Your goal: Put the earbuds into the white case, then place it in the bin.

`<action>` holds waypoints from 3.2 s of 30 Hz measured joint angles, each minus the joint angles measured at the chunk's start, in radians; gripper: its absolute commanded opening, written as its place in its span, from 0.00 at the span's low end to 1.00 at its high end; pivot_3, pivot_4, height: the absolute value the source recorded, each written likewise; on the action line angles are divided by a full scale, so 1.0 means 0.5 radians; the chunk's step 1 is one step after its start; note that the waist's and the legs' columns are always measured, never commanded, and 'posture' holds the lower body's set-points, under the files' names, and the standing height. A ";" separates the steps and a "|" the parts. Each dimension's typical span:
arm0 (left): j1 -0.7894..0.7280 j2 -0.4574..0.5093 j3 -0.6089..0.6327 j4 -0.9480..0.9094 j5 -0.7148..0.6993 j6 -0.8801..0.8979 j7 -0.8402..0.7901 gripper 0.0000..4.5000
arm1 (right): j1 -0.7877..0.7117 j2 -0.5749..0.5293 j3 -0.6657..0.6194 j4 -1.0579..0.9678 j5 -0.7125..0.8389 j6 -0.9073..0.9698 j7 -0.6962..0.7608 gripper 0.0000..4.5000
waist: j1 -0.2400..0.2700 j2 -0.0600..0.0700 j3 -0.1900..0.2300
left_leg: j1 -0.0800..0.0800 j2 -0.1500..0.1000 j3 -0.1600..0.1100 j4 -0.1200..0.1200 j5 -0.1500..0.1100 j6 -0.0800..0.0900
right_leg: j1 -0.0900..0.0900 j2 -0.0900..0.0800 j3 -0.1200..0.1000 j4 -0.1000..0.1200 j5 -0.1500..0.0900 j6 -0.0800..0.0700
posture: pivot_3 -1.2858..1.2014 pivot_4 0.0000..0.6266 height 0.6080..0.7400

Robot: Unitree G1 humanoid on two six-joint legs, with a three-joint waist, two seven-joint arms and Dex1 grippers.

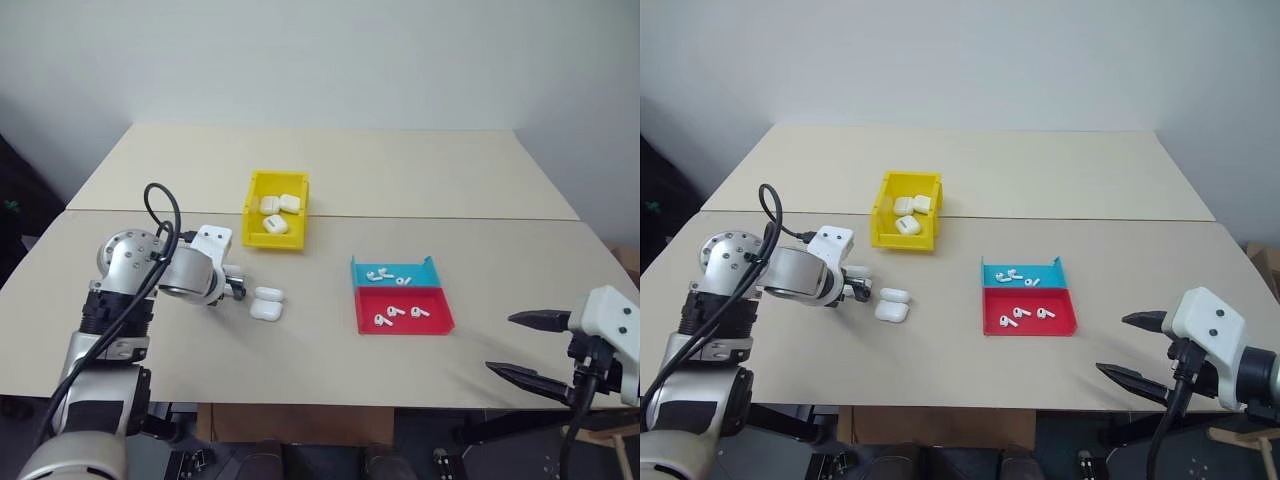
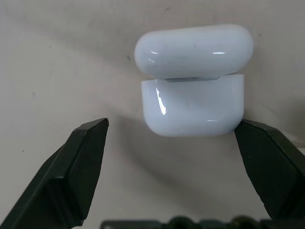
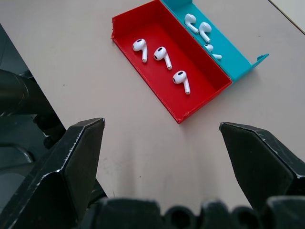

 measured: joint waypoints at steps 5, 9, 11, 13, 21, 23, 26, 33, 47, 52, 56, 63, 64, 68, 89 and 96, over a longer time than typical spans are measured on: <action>-0.016 -0.033 0.001 -0.002 0.125 0.000 -0.058 1.00 | 0.007 0.014 0.000 -0.012 0.001 0.000 -0.009 1.00 | 0.000 0.000 0.000 | 0.000 0.000 0.000 0.000 0.000 0.000 | 0.000 0.000 0.000 0.000 0.000 0.000 | 0.52 0.24 1.00; -0.033 -0.053 0.002 0.004 0.215 0.000 -0.115 1.00 | 0.020 0.017 0.000 -0.023 0.002 0.001 -0.013 1.00 | 0.000 0.000 0.000 | 0.000 0.000 0.000 0.000 0.000 -0.001 | 0.000 0.000 0.000 0.000 0.000 0.000 | 0.52 0.24 1.00; -0.043 -0.064 0.009 0.019 0.238 0.000 -0.132 1.00 | 0.029 0.017 -0.001 -0.027 0.002 0.001 -0.014 1.00 | 0.000 0.000 0.000 | 0.000 0.000 0.000 0.000 0.000 -0.001 | 0.000 0.000 0.000 0.000 0.000 0.000 | 0.52 0.24 1.00; -0.054 -0.074 0.024 0.043 0.265 0.000 -0.162 1.00 | 0.038 0.017 -0.001 -0.028 0.002 0.001 -0.015 1.00 | 0.000 0.000 0.000 | 0.000 0.000 0.000 0.000 0.000 -0.001 | 0.000 0.000 0.000 0.000 0.000 0.000 | 0.52 0.24 1.00; -0.055 -0.081 0.033 0.052 0.287 0.000 -0.191 0.96 | 0.041 0.017 -0.001 -0.027 0.001 0.001 -0.017 1.00 | 0.000 0.000 0.000 | 0.000 0.000 0.000 0.000 0.000 -0.001 | 0.000 0.000 0.000 0.000 0.000 0.000 | 0.52 0.24 1.00; -0.053 -0.087 0.034 0.050 0.277 0.000 -0.191 0.88 | 0.039 0.017 -0.001 -0.027 0.001 0.001 -0.017 1.00 | 0.000 0.000 0.000 | 0.000 0.000 0.000 0.000 0.000 -0.001 | 0.000 0.000 0.000 0.000 0.000 0.001 | 0.52 0.24 1.00; -0.048 -0.094 0.034 0.052 0.261 0.000 -0.192 0.66 | 0.033 0.017 0.000 -0.025 0.001 0.001 -0.018 1.00 | -0.001 0.000 0.000 | 0.000 0.000 0.000 0.000 0.000 -0.001 | 0.000 0.000 0.000 0.000 0.000 0.001 | 0.52 0.24 1.00; -0.043 -0.092 0.051 0.052 0.282 0.000 -0.196 0.61 | 0.033 0.017 0.000 -0.022 -0.002 0.001 -0.035 1.00 | -0.005 0.000 0.000 | 0.001 0.000 0.000 -0.001 0.000 -0.001 | 0.000 0.000 0.000 0.000 0.000 0.001 | 0.52 0.24 1.00; 0.148 0.145 0.571 -0.725 0.346 -0.086 -0.845 0.61 | -0.100 0.006 0.007 0.041 -0.004 -0.012 -0.059 1.00 | -0.023 -0.003 0.001 | 0.000 0.001 0.001 -0.002 -0.001 -0.010 | -0.002 0.000 0.002 -0.002 0.000 0.001 | 0.52 0.24 1.00; 0.524 0.358 0.584 -1.233 0.403 -0.546 -1.732 0.61 | -0.185 -0.027 0.044 0.120 -0.038 -0.072 -0.042 1.00 | -0.016 -0.003 0.001 | 0.001 0.001 0.001 -0.003 0.004 -0.018 | 0.000 0.000 0.000 -0.002 0.001 -0.001 | 0.52 0.24 1.00; 0.839 0.300 0.490 -1.380 0.845 -1.349 -2.345 0.61 | -0.311 -0.108 0.100 0.171 -0.048 -0.127 -0.018 1.00 | -0.004 -0.002 0.000 | 0.002 0.003 0.003 -0.004 0.004 -0.017 | 0.001 0.001 0.001 -0.006 0.003 -0.003 | 0.52 0.24 1.00; 1.129 -0.012 0.188 -1.178 1.429 -2.540 -3.251 0.61 | -0.652 -0.270 0.335 0.206 -0.077 -0.275 0.045 1.00 | -0.001 0.001 -0.001 | -0.005 0.006 0.005 -0.003 0.000 -0.010 | -0.001 0.003 0.001 -0.014 0.004 -0.004 | 0.52 0.24 1.00; 1.158 -0.081 0.164 -1.147 1.482 -2.666 -3.302 0.61 | -0.690 -0.270 0.373 0.207 -0.077 -0.278 0.036 1.00 | -0.001 0.000 -0.001 | -0.006 0.005 0.005 -0.003 0.000 -0.009 | -0.001 0.002 0.001 -0.014 0.004 -0.004 | 0.52 0.24 1.00; 1.227 -0.173 0.067 -0.919 1.654 -3.107 -3.588 0.61 | -0.756 -0.270 0.463 0.166 -0.074 -0.278 0.018 1.00 | 0.001 0.001 -0.001 | -0.006 0.006 0.004 -0.002 -0.001 -0.008 | -0.002 0.004 0.000 -0.013 0.004 -0.003 | 0.52 0.24 1.00; 1.407 -0.529 0.005 -0.311 1.691 -4.172 -4.318 0.61 | -2.217 -0.437 2.291 0.425 -0.520 0.318 0.290 0.80 | -0.044 0.006 -0.003 | -0.006 0.009 0.003 -0.001 -0.001 -0.006 | -0.006 0.004 0.000 -0.010 0.005 -0.002 | 0.52 0.24 1.00; 1.475 -0.526 0.003 -0.410 1.653 -4.179 -4.316 0.61 | -2.370 -0.200 2.532 0.764 -0.863 0.258 0.364 0.80 | -0.049 0.008 -0.004 | -0.005 0.009 0.003 -0.001 -0.001 -0.006 | -0.008 0.005 0.000 -0.006 0.005 -0.002 | 0.52 0.24 1.00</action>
